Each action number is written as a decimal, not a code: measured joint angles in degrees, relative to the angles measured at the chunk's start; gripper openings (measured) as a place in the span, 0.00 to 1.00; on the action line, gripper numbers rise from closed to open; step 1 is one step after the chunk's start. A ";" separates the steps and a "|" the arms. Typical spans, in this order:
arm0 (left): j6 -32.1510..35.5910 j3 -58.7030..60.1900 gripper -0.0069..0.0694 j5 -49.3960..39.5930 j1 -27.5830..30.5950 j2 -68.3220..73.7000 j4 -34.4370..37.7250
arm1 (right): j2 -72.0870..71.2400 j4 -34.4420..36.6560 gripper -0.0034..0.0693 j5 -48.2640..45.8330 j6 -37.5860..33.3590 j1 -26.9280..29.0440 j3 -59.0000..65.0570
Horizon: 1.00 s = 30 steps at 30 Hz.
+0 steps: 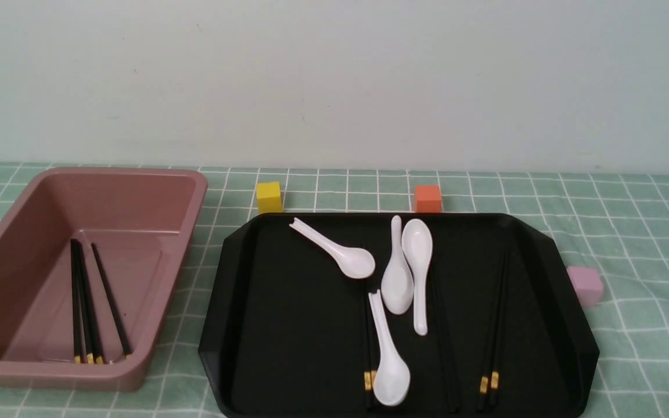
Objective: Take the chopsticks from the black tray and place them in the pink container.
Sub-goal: 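Reach over to the black tray and grasp a pair of chopsticks with the left gripper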
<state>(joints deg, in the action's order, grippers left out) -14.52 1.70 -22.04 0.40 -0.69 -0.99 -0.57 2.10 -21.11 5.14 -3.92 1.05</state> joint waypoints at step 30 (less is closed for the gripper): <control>-6.30 -19.75 0.07 -0.12 0.00 11.00 52.26 | 0.00 0.00 0.38 0.00 0.00 0.00 0.00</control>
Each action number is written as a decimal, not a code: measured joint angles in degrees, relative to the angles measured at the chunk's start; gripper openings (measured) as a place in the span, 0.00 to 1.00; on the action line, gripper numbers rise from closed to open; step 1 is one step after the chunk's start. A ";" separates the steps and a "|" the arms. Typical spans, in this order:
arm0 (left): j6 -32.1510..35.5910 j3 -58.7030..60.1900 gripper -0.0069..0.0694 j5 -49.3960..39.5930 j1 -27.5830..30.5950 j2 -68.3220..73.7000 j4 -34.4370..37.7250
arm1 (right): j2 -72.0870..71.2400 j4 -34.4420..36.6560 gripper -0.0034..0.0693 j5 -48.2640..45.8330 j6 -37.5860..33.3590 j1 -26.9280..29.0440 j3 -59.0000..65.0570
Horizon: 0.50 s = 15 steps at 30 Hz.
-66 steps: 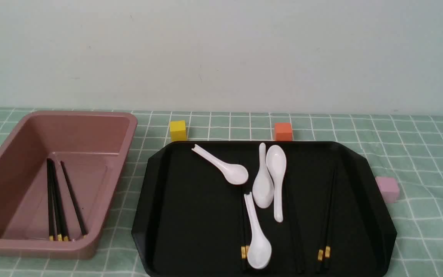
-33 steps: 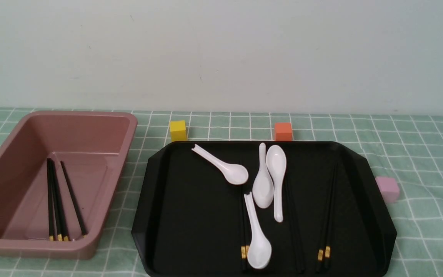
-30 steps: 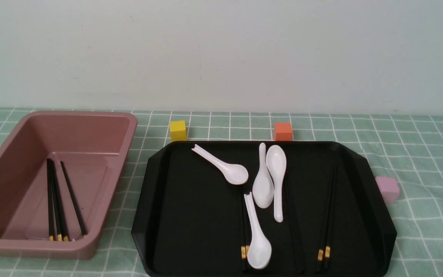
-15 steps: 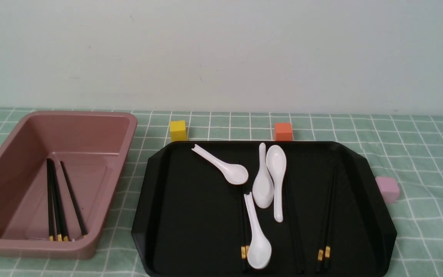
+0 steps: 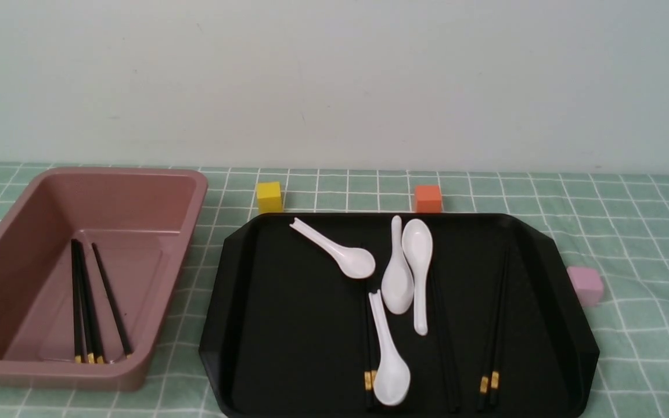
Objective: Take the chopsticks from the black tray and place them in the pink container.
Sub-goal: 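Reach over to the black tray and grasp a pair of chopsticks with the left gripper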
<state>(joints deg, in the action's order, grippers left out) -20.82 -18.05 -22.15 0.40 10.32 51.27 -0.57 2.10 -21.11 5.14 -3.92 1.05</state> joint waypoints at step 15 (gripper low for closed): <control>4.77 -32.77 0.07 -38.33 -7.68 59.93 -25.65 | 0.00 0.00 0.38 0.00 0.00 0.00 0.00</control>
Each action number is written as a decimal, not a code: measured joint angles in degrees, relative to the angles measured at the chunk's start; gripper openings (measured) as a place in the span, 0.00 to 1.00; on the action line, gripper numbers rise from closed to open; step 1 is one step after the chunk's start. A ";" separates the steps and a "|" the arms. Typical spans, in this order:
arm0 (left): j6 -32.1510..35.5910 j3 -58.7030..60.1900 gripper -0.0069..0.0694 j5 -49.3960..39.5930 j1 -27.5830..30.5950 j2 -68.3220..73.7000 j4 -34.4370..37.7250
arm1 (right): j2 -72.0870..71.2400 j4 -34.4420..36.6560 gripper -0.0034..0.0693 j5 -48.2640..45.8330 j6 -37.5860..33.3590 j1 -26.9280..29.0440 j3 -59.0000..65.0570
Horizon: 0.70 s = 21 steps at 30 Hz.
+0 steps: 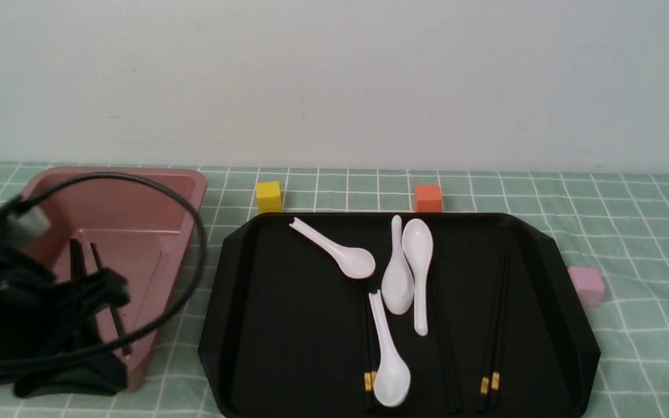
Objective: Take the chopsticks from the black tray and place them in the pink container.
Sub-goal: 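Reach over to the black tray and grasp a pair of chopsticks with the left gripper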
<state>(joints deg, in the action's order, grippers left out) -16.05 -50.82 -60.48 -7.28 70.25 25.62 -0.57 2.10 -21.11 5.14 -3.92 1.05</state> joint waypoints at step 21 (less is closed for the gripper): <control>-25.30 -32.29 0.50 7.77 -31.76 40.72 -21.73 | 0.00 0.00 0.38 0.00 0.00 0.00 0.00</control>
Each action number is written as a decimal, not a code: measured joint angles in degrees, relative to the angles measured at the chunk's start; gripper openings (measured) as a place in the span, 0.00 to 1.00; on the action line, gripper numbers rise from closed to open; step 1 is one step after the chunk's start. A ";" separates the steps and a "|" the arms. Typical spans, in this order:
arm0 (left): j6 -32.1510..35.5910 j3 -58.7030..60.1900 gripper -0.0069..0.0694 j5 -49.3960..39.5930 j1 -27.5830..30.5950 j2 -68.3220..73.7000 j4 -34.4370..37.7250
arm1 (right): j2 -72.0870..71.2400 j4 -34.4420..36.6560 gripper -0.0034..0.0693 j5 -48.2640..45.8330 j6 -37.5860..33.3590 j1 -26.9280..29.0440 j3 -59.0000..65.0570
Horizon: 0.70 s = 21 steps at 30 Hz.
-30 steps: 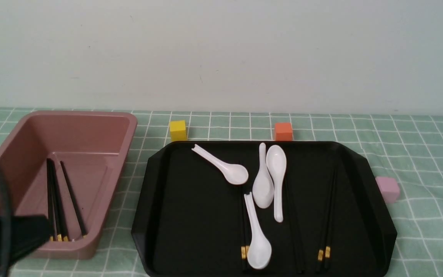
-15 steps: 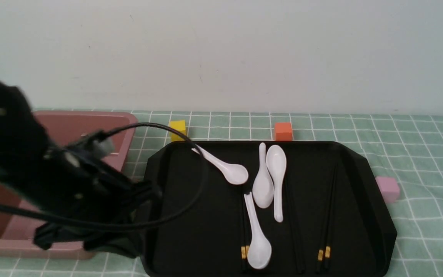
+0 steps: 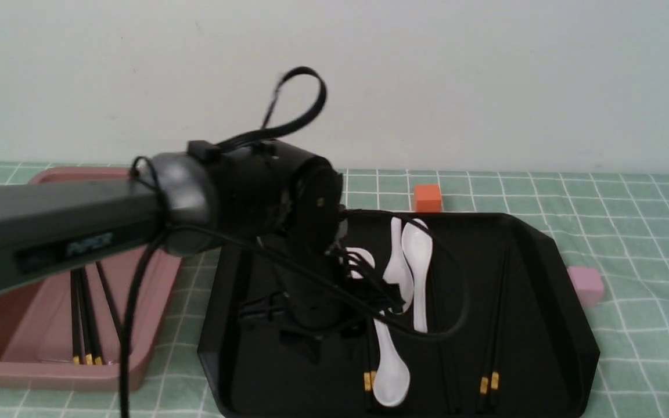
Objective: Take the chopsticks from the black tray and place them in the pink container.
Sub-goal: 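Reach over to the black tray and grasp a pair of chopsticks with the left gripper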
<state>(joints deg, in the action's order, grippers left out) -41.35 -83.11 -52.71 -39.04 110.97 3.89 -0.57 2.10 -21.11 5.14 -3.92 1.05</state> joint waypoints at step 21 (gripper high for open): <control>-0.18 -11.64 0.51 0.70 -0.33 13.76 -2.37 | 0.00 0.00 0.38 0.00 0.00 0.00 0.00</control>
<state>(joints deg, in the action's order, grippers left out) -41.53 -94.75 -52.00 -39.37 124.74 1.52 -0.57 2.10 -21.11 5.14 -3.92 1.05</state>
